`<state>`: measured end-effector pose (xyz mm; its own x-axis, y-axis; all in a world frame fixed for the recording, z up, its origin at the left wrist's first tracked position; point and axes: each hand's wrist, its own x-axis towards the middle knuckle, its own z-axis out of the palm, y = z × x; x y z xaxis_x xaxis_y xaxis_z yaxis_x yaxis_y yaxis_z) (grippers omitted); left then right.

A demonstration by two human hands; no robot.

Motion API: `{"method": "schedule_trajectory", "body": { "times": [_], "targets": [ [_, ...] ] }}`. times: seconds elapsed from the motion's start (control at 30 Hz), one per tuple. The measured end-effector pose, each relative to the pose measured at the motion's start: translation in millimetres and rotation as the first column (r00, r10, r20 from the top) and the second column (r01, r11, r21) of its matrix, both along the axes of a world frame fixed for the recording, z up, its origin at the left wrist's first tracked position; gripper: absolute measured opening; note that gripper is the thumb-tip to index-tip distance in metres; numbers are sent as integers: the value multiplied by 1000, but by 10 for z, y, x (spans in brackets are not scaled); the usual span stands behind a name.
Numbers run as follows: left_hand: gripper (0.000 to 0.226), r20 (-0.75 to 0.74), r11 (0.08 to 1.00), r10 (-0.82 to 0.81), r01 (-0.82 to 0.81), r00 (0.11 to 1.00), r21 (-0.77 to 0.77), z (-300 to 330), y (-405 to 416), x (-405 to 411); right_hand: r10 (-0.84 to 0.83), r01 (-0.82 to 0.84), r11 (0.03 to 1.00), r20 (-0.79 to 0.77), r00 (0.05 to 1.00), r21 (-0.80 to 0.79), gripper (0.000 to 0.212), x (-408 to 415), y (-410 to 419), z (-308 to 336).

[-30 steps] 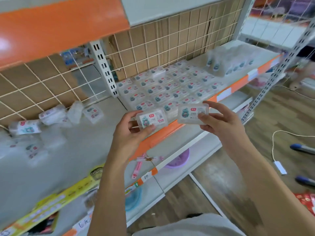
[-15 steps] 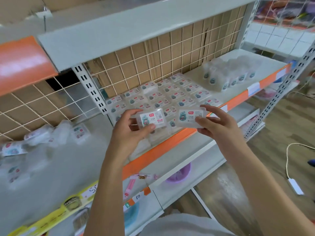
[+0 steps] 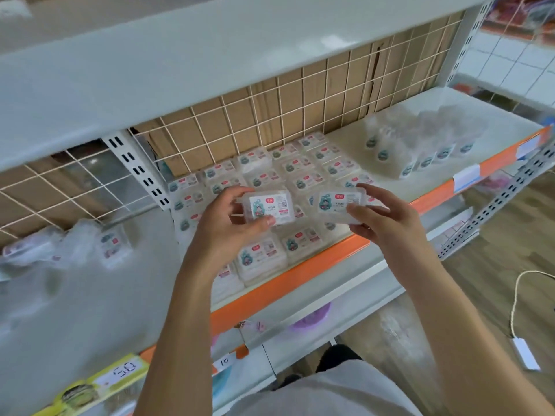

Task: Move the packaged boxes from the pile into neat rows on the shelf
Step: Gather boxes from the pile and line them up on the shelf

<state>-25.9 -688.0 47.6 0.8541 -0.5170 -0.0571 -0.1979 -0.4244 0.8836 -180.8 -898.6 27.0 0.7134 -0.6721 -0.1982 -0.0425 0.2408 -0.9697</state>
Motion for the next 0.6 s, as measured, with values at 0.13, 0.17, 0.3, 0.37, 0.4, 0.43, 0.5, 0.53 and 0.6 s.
{"method": "schedule_trajectory", "body": {
  "times": [0.13,0.17,0.3,0.37,0.4,0.43,0.5,0.53,0.6],
  "targets": [
    [55,39,996,83,-84,996,31,-13,-260,88,60,-60,998,-13,998,-3,37,209,-337,31],
    [54,54,993,107,-110,993,47,-27,-319,102,88,-88,996,-17,996,-7,37,265,-415,51],
    [49,118,976,200,-209,973,68,-74,-619,125,216,-217,976,-30,976,-37,36,484,-727,104],
    [48,118,966,243,-251,963,59,-79,-743,127,263,-265,962,-47,964,-58,36,580,-846,121],
    [48,126,961,261,-270,957,64,-74,-792,130,286,-289,955,-52,957,-67,36,614,-888,127],
    [48,135,954,278,-290,951,73,-81,-828,143,307,-311,948,-57,950,-74,37,645,-925,131],
    [50,151,938,315,-331,937,104,-106,-884,182,349,-353,932,-66,935,-85,37,692,-987,121],
    [52,164,929,328,-349,930,125,-125,-909,209,367,-372,924,-68,928,-85,37,714,-1010,111],
    [54,195,917,330,-363,923,166,-169,-956,263,398,-403,912,-73,915,-80,38,760,-1040,89]
  ]
}}
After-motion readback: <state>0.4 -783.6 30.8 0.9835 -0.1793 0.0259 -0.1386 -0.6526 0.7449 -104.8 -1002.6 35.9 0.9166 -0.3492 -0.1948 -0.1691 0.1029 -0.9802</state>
